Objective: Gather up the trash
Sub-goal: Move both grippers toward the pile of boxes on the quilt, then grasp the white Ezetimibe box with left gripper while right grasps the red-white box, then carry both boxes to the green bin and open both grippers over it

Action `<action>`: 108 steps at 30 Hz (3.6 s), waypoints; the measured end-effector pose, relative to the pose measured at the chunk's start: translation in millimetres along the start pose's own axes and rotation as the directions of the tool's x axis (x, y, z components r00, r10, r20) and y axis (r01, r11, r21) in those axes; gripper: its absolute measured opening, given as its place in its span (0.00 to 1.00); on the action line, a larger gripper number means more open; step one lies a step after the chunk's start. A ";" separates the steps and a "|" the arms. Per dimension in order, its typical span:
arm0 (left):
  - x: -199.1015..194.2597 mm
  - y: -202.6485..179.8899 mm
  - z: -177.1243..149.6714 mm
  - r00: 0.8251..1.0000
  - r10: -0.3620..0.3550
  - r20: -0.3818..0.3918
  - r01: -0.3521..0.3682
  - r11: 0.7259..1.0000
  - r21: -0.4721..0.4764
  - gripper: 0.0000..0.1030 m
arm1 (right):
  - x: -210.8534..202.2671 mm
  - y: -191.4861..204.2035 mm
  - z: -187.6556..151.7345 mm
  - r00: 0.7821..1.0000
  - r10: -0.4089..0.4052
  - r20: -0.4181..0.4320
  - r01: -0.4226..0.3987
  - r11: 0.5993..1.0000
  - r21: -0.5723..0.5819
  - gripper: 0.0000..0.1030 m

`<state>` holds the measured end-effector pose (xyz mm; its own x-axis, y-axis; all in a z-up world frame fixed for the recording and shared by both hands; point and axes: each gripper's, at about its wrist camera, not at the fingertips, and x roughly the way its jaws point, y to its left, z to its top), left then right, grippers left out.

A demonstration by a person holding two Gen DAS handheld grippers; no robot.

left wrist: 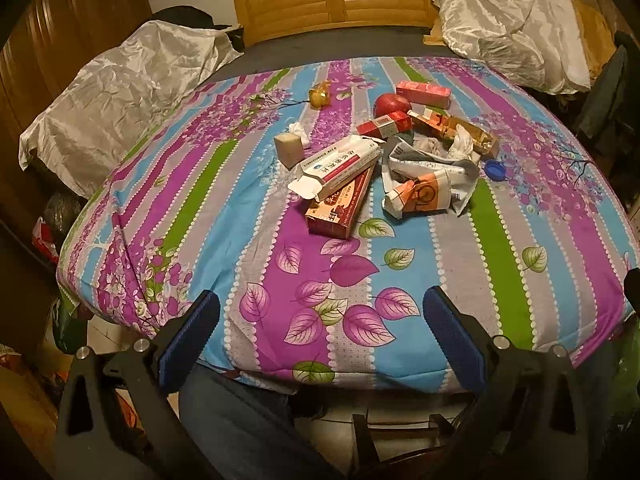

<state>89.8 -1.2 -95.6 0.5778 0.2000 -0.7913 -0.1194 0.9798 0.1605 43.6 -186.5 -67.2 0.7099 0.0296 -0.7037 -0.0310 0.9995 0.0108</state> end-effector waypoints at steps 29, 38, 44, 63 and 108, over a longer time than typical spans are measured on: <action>178.8 36.5 125.3 0.876 -0.483 -0.016 0.478 0.860 0.180 0.90 | 86.4 -12.4 -9.2 0.974 0.027 -0.223 0.006 0.990 0.143 0.96; 217.6 13.9 130.0 0.833 -0.531 -0.157 0.554 0.804 0.219 0.50 | 98.2 -18.0 -12.7 0.966 0.031 -0.257 0.013 0.986 0.168 0.96; 173.3 50.0 103.3 0.842 -0.539 -0.038 0.537 0.828 0.161 0.46 | 91.8 0.5 -1.8 0.977 0.071 -0.199 -0.052 0.993 0.101 0.96; 47.2 176.7 -14.5 0.956 -0.264 0.131 0.280 0.952 -0.122 0.46 | 203.4 208.2 111.2 0.899 0.350 -0.262 -0.370 0.928 -0.032 0.75; 24.6 47.0 62.5 0.970 -0.205 0.128 0.209 0.978 -0.025 0.46 | 59.8 15.6 45.6 0.897 0.423 -0.124 -0.387 0.891 0.239 0.56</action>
<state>148.8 49.9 -70.6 0.6884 -0.0062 -0.7253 -0.0157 0.9996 -0.0235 117.6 -168.4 -76.7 0.5365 0.4479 -0.7152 -0.1339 0.8820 0.4519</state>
